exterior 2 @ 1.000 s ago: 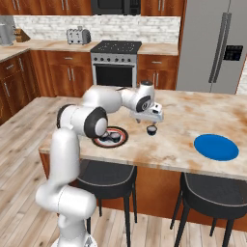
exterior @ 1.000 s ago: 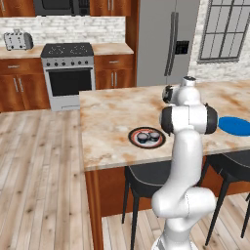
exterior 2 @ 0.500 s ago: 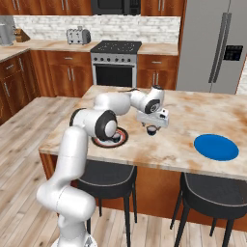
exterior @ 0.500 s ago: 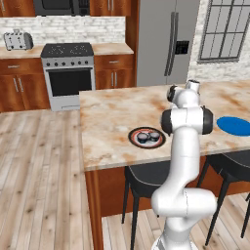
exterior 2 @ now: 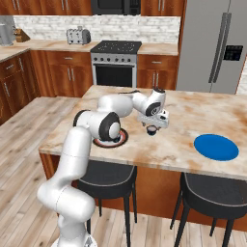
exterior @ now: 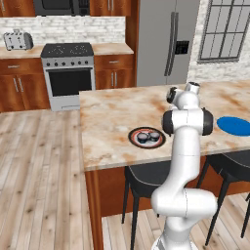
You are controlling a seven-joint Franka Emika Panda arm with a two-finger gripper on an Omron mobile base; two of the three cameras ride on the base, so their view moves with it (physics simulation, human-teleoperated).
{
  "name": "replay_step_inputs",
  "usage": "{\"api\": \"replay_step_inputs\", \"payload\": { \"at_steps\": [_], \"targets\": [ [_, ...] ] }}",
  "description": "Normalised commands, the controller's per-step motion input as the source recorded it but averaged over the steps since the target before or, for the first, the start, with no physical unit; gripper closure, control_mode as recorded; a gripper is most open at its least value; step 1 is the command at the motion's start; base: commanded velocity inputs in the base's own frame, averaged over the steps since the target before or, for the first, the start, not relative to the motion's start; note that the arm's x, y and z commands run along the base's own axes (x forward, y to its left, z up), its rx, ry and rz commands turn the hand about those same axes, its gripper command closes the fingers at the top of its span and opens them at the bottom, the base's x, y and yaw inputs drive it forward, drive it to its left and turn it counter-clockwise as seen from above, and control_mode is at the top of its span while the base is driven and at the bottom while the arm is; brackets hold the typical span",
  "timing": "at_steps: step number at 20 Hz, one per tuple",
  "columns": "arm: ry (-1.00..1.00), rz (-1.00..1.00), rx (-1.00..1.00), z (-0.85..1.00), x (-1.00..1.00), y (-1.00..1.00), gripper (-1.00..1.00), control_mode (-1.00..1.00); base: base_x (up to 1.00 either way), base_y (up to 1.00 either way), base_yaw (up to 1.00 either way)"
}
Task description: Place two yogurt containers on each plate.
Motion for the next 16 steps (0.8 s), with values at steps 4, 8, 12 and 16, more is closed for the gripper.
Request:
{"api": "replay_step_inputs", "payload": {
  "at_steps": [4, 8, 12, 16],
  "targets": [
    [0.05, 0.00, -0.08, 0.00, 0.06, -0.04, -1.00, -1.00, 0.00, 0.00, 0.00],
    [0.06, 0.00, -0.12, -0.22, 0.00, 0.06, -1.00, -1.00, 0.00, 0.00, 0.00],
    [0.00, 0.00, 0.02, -0.12, 0.00, 0.00, -1.00, -1.00, 0.00, 0.00, 0.00],
    [0.00, 0.00, 0.01, -0.19, 0.04, 0.00, -1.00, -1.00, 0.00, 0.00, 0.00]
  ]
}}
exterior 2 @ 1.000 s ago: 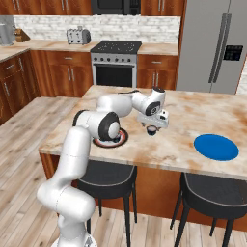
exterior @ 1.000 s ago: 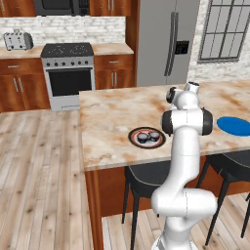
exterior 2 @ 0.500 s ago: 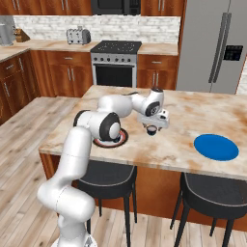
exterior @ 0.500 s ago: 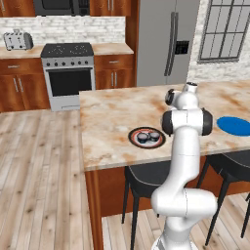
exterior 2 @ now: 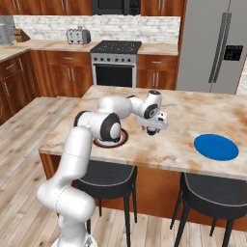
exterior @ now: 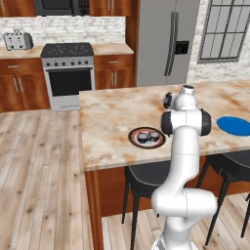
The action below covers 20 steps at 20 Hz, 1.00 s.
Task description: Place two yogurt containers on each plate.
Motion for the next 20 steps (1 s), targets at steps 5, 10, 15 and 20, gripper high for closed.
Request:
{"api": "replay_step_inputs", "payload": {
  "at_steps": [5, 10, 15, 20],
  "targets": [
    [0.00, 0.00, 0.00, -0.12, 0.34, 0.00, -1.00, -1.00, 0.00, 0.00, 0.00],
    [0.00, 0.00, 0.00, -0.17, 0.09, 0.00, -1.00, -1.00, 0.00, 0.00, 0.00],
    [0.00, 0.00, 0.00, 0.00, -0.15, 0.00, -1.00, -1.00, 0.00, 0.00, 0.00],
    [0.00, 0.00, 0.00, -0.17, -0.05, 0.02, -1.00, -1.00, 0.00, 0.00, 0.00]
  ]
}}
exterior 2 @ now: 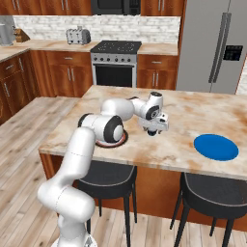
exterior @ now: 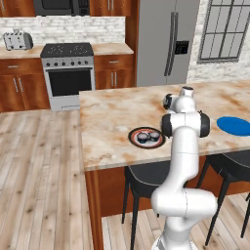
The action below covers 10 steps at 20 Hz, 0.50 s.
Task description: Place two yogurt containers on each plate.
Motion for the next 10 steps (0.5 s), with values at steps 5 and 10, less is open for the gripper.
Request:
{"api": "replay_step_inputs", "payload": {
  "at_steps": [5, 10],
  "targets": [
    [0.00, 0.00, 0.00, -0.02, 0.00, 0.00, 1.00, -1.00, 0.00, 0.00, 0.00],
    [0.00, 0.00, 0.00, 0.00, 0.00, 0.00, 1.00, -1.00, 0.00, 0.00, 0.00]
  ]
}}
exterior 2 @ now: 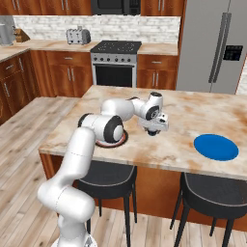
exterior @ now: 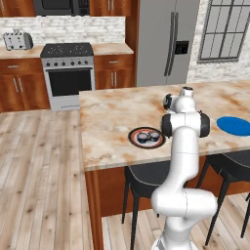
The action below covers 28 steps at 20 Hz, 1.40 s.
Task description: Place two yogurt containers on each plate.
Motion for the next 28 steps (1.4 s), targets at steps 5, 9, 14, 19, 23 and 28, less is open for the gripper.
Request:
{"api": "replay_step_inputs", "payload": {
  "at_steps": [5, 9, 14, 19, 23, 28],
  "targets": [
    [-0.15, 0.05, 0.00, 0.39, -0.72, 0.02, 1.00, -1.00, 0.00, 0.00, 0.00],
    [-0.27, 0.08, 0.00, 0.91, -1.00, 0.22, 1.00, -1.00, 0.00, 0.00, 0.00],
    [-0.16, 0.09, -0.05, 0.40, -1.00, 0.18, 1.00, -1.00, 0.00, 0.00, 0.00],
    [0.02, 0.04, -0.24, 0.52, -1.00, 0.38, 1.00, -1.00, 0.00, 0.00, 0.00],
    [-0.01, 0.00, -0.15, 0.39, -0.75, 0.26, 1.00, -1.00, 0.00, 0.00, 0.00],
    [0.00, 0.00, 0.00, 0.44, -0.55, 0.00, 1.00, -1.00, 0.00, 0.00, 0.00]
  ]
}}
